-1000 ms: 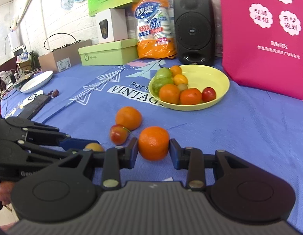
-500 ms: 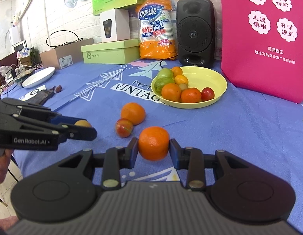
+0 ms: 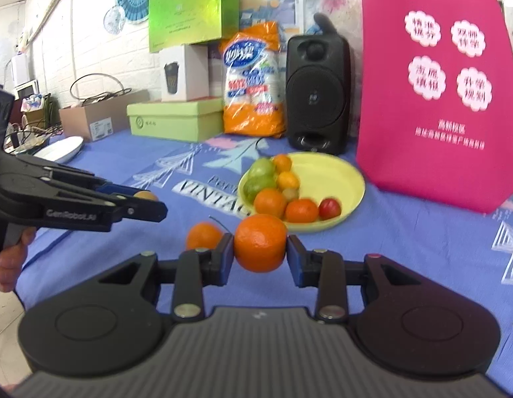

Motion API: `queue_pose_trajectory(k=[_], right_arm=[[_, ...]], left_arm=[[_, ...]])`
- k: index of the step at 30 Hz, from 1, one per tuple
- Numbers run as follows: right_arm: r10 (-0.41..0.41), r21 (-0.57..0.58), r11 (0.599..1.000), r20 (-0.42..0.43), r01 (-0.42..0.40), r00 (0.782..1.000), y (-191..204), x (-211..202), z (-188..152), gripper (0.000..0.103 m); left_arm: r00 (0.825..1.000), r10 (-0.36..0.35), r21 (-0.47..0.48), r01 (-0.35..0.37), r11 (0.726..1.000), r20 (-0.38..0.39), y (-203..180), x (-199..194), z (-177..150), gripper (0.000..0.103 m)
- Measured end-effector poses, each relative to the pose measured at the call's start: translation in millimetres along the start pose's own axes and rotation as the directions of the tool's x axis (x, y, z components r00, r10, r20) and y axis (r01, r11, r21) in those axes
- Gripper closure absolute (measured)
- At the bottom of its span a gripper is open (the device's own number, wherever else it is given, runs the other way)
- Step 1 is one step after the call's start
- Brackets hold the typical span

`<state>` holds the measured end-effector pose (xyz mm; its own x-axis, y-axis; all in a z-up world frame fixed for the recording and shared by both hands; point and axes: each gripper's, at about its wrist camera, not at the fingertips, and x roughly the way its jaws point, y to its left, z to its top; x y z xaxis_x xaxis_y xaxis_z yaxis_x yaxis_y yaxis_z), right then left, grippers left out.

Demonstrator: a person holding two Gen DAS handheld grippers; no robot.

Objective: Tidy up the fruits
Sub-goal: 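Carry the kiwi and orange to the yellow plate and release both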

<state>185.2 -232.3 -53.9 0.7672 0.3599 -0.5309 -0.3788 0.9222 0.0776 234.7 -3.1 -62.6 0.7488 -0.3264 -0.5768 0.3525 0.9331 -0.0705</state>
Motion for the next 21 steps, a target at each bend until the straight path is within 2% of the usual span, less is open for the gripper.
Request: queue_pose_trajectory(k=[4,9,14,21], right_arm=[[-0.027,-0.001,1.000,0.043,0.027,0.999,-7.4,3.6,21.6,0.070],[-0.083,-0.007,0.996,0.083,0.084,0.993,-16.6,18.6,51.4,0.070],[-0.128,-0.005,0.992,0.061,0.128,0.990,-27.1,47.7,66.6,0.070],[-0.134,0.025,0.991,0.006,0.134,0.991,-45.4,87.6,60.8,0.070]], left_arm=[[1.000,-0.020,-0.009,0.020,1.000,0.001,4.1,23.6,26.0,0.079],[1.000,-0.003,0.013,0.003,1.000,0.000,3.8,60.2,54.9,0.079],[1.000,0.024,0.029,-0.024,0.999,-0.017,5.7,99.9,80.4,0.079],[0.997,0.052,0.056,-0.048,0.997,-0.064,6.0,157.5,98.6,0.079]])
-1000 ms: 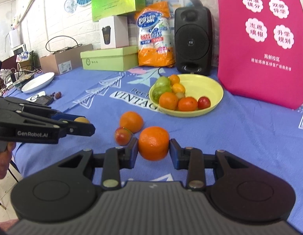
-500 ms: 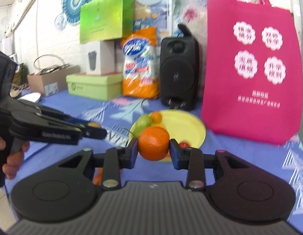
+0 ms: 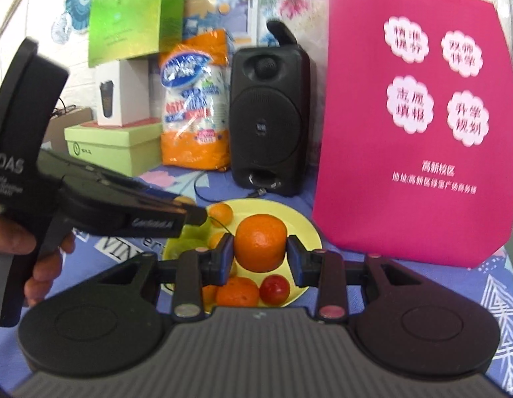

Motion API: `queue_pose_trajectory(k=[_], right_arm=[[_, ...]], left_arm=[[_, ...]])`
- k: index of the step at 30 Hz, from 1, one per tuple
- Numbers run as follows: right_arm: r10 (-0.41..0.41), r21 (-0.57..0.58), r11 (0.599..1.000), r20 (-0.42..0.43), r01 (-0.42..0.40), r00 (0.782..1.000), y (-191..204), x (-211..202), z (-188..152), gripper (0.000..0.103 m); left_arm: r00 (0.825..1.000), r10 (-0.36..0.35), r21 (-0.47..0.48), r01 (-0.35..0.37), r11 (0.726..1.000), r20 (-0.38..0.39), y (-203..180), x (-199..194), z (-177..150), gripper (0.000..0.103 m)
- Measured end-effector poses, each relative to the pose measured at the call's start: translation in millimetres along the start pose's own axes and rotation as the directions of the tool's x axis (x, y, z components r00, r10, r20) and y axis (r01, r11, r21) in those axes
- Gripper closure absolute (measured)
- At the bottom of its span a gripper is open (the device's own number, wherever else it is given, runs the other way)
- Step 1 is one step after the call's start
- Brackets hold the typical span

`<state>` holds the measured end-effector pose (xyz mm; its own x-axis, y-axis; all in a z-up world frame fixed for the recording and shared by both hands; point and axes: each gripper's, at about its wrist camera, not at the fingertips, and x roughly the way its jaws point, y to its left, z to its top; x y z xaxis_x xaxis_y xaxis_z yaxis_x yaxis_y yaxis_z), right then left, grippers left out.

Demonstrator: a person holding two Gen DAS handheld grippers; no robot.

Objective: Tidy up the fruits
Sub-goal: 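Carry the kiwi and orange to the yellow plate and release both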

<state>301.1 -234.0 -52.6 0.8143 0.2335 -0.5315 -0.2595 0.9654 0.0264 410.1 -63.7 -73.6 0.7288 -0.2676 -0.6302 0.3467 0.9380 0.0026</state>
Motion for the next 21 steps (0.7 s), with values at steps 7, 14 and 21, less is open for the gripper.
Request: queue_pose_trajectory(k=[7,14,21], right_arm=[[-0.001,0.032,0.999,-0.054,0.003,0.999,-12.8,37.3,-4.7,0.070],[0.002,0.029,1.000,-0.069,0.000,0.998,-12.3,55.1,-4.6,0.066],[-0.009,0.026,1.000,-0.030,0.010,1.000,-10.1,38.8,-1.3,0.058]], left_arm=[[0.999,0.014,-0.007,-0.015,1.000,-0.038,-0.3,39.8,5.0,0.079],[0.998,0.028,-0.026,-0.029,0.999,-0.048,1.7,53.1,6.1,0.068],[0.998,0.065,-0.018,-0.065,0.998,-0.013,6.9,26.4,4.0,0.035]])
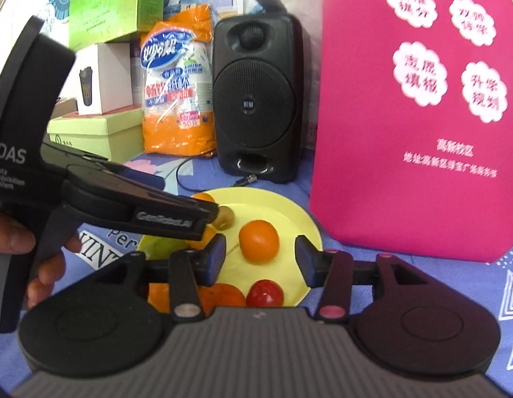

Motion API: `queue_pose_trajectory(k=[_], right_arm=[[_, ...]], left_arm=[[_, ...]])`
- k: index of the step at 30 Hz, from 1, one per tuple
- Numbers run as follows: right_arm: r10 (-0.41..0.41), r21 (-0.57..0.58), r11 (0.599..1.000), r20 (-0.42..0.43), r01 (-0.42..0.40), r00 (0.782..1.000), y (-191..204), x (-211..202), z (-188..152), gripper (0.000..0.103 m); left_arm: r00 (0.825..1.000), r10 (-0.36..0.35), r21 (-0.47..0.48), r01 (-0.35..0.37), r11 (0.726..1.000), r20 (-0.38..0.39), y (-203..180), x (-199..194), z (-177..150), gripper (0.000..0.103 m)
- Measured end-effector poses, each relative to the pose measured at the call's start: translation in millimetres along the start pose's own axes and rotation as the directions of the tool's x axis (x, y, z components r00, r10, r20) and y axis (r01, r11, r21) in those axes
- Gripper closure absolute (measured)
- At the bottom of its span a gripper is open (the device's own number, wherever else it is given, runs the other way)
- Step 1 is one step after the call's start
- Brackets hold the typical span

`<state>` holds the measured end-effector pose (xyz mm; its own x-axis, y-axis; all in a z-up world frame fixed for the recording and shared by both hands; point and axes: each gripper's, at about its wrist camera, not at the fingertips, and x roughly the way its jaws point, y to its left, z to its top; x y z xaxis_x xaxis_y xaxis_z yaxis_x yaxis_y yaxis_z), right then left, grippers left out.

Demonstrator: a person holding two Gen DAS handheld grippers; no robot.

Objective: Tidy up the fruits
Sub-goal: 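Carry the kiwi and orange to the yellow plate and release both, then grasp the last orange with the left tool while the right grasps a red tomato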

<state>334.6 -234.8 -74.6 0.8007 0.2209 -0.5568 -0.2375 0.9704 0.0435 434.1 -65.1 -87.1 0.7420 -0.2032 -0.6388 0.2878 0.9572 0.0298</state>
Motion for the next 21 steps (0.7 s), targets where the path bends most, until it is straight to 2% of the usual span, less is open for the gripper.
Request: queue_pose_trajectory(k=[4,8,11,17,21], right_arm=[[0.006,0.004,1.000,0.026,-0.006,1.000,2.4,-22.6,-1.8,0.057],[0.028,-0.021,0.999,0.043,-0.027,0.999,10.0,-52.0,-11.2,0.051],[0.088,-0.030,0.996,0.029,-0.087,0.996,17.6,-70.0,-24.0,0.051],[0.244,-0.099,0.964,-0.032,-0.246,0.969,56.6,-93.3,-58.8,0.051],[0.272,-0.108,0.954,-0.076,-0.279,0.959,82.4,-91.8,-75.4,0.051]], left_arm=[[0.999,0.015,-0.004,-0.014,1.000,0.033,4.3,-28.7,-6.4,0.018],[0.998,0.008,0.006,-0.008,1.000,0.069,9.1,-66.7,-26.1,0.017],[0.998,0.003,0.002,-0.003,1.000,0.070,14.7,-90.5,-48.1,0.017],[0.999,-0.009,-0.068,0.011,0.998,0.039,32.3,-119.6,-90.6,0.017],[0.999,-0.020,-0.122,0.023,0.992,0.026,40.3,-130.8,-112.3,0.017]])
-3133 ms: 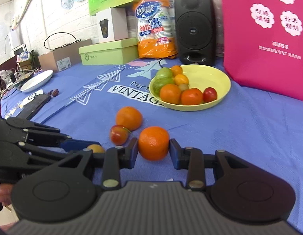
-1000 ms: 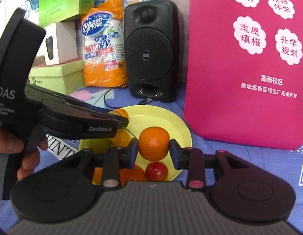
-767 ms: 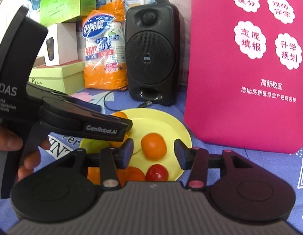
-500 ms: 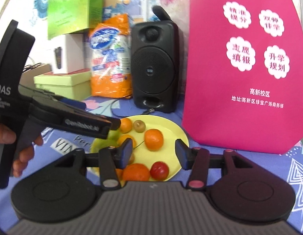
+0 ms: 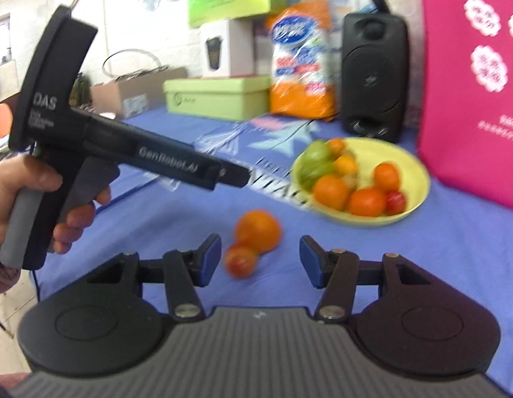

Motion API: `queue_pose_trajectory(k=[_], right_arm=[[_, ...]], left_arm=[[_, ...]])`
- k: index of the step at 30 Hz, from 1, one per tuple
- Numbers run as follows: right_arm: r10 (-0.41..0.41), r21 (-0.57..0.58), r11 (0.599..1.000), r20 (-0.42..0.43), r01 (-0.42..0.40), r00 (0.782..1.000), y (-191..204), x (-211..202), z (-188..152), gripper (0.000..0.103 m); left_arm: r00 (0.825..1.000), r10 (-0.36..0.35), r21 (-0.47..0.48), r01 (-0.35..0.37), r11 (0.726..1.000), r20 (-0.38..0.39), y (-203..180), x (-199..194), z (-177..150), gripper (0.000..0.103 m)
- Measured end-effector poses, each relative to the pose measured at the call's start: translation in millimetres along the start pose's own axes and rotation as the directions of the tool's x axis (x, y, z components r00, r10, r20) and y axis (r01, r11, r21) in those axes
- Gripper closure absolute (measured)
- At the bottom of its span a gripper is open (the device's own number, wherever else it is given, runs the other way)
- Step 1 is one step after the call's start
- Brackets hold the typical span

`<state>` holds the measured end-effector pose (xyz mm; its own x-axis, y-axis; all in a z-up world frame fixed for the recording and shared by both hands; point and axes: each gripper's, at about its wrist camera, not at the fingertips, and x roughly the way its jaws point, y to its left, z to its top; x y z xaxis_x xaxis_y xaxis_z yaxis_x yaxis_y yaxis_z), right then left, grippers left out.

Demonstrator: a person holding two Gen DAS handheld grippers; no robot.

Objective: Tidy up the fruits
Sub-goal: 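Grasp the last orange with the left tool while the right grasps a red tomato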

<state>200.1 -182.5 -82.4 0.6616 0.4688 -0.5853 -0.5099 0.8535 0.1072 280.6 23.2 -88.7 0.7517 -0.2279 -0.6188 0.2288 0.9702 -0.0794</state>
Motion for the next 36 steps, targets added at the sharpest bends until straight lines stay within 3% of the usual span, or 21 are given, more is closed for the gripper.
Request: queue_pose_trajectory(k=[10,14,16,24,36], right_arm=[[-0.050,-0.072,0.996,-0.080,0.045,0.996,26.9,38.7,-12.2,0.054],[-0.064,-0.072,0.996,-0.093,0.057,0.994,27.2,51.7,-13.2,0.063],[-0.053,-0.055,0.997,-0.095,0.047,0.994,24.2,51.8,-13.1,0.075],[-0.066,-0.030,0.998,-0.096,0.064,0.993,8.3,27.0,-20.7,0.076],[-0.104,0.024,0.994,-0.089,0.107,0.991,-21.1,4.9,-32.7,0.076]], left_arm=[[1.000,0.004,0.016,-0.004,1.000,-0.006,-4.1,-2.7,-22.1,0.017],[1.000,-0.016,0.039,0.016,0.999,-0.005,-11.0,-0.3,-22.3,0.017],[1.000,-0.028,0.047,0.029,0.999,-0.010,-13.7,2.6,-22.6,0.017],[0.997,-0.079,0.078,0.080,0.994,-0.027,-26.8,14.6,-27.4,0.018],[0.987,-0.133,0.063,0.138,0.988,-0.087,-37.0,47.3,-37.0,0.033]])
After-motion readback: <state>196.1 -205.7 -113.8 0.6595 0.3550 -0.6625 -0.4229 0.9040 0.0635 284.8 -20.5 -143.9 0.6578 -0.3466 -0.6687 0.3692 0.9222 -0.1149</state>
